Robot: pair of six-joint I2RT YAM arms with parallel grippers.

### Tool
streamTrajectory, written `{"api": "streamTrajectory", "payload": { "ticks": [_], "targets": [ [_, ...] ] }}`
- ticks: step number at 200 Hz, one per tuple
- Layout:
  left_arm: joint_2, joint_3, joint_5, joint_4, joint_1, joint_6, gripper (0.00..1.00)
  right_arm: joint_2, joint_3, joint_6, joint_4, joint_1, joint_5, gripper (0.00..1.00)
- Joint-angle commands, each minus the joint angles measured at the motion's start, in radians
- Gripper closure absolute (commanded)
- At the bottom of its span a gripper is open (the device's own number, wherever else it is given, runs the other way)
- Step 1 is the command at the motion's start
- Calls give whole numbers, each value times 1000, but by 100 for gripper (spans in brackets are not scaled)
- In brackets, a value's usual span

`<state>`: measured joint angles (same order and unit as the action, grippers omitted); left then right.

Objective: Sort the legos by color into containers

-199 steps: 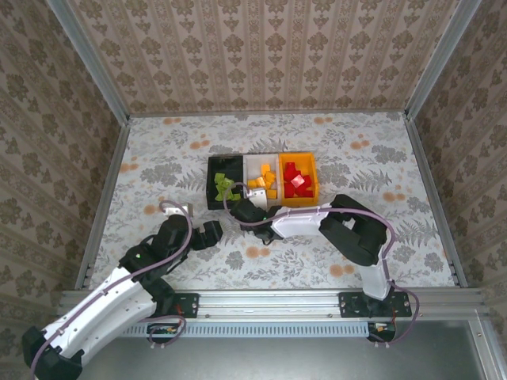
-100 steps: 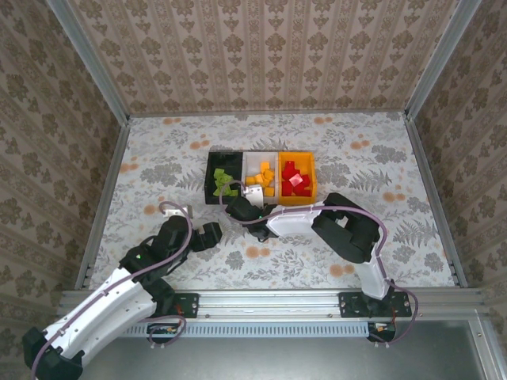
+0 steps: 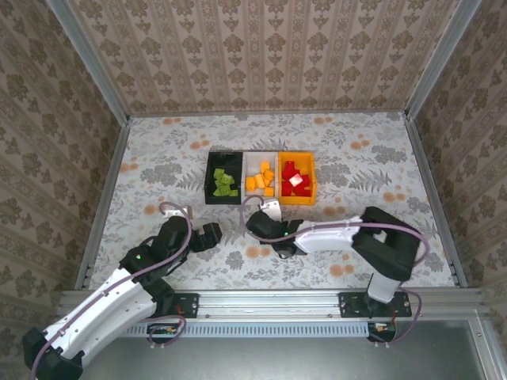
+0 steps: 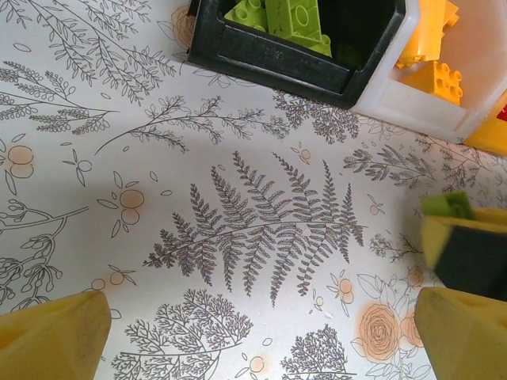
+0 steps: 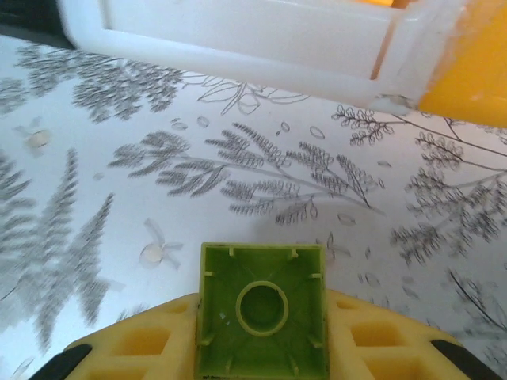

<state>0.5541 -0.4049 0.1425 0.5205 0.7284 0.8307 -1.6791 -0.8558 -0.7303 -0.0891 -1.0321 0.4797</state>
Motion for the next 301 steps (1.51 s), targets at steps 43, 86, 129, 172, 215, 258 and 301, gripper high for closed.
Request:
{"api": "streamTrajectory", "payload": {
  "ticks": [43, 86, 129, 172, 215, 258, 301],
  "targets": [
    [-14, 32, 5, -5, -14, 18, 0, 62, -258, 200, -61, 21, -134, 68],
    [-16, 8, 3, 29, -15, 22, 0, -224, -613, 227, -116, 114, -205, 67],
    [-42, 8, 0, 41, -14, 43, 0, -469, -912, 174, -249, 179, -171, 67],
    [-59, -22, 12, 82, -15, 41, 0, -588, -1087, 117, -382, 218, -166, 66],
    [-71, -59, 26, 101, -16, 27, 0, -609, -1128, 110, -413, 221, -160, 48],
    [-60, -126, 44, 119, -17, -14, 0, -473, -1062, 152, -320, 206, -147, 17],
    [-13, -256, 108, 117, -19, -124, 0, -160, -717, 158, -101, 183, -113, 12]
  ]
}}
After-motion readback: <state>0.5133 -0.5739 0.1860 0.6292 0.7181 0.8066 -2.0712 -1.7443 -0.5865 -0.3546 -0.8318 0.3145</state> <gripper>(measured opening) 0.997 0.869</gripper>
